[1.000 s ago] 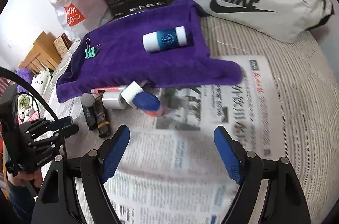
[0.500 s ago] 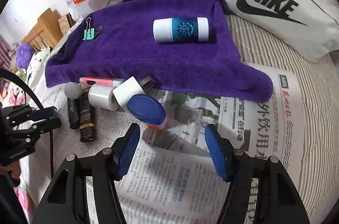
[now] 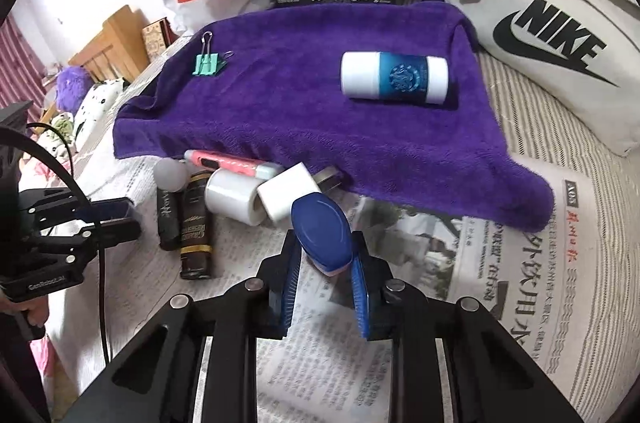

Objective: Organize rigid objects
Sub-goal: 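Close the right tool on the blue-lidded jar while the left tool holds the cup, then carry the cup with the left tool and the jar with the right tool onto the towel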

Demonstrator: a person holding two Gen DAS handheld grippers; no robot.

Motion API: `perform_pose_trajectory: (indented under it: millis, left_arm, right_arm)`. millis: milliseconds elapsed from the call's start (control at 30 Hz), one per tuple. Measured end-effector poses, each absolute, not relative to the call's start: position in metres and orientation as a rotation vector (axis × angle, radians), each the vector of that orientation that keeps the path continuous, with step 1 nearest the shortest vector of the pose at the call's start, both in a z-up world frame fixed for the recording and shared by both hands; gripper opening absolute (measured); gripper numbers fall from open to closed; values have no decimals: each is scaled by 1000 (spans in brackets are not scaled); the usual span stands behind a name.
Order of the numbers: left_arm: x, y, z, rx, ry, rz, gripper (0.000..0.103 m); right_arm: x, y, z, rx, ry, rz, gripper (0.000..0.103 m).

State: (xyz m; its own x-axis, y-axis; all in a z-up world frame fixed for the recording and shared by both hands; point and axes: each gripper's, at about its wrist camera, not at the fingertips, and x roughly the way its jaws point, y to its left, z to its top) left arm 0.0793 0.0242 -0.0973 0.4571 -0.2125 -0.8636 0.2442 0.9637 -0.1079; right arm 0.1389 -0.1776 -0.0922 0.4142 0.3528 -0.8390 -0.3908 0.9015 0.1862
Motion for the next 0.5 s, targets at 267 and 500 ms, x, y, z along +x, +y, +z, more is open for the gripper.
perform_pose_trajectory:
  millis: [267, 500]
  left_arm:
    - [79, 24, -97, 43, 1059, -280, 26]
    - [79, 22, -98, 52, 1058, -270, 26]
  right_arm:
    - [137, -169, -94, -88, 1017, 434, 25]
    - [133, -166, -94, -109, 1007, 432, 27]
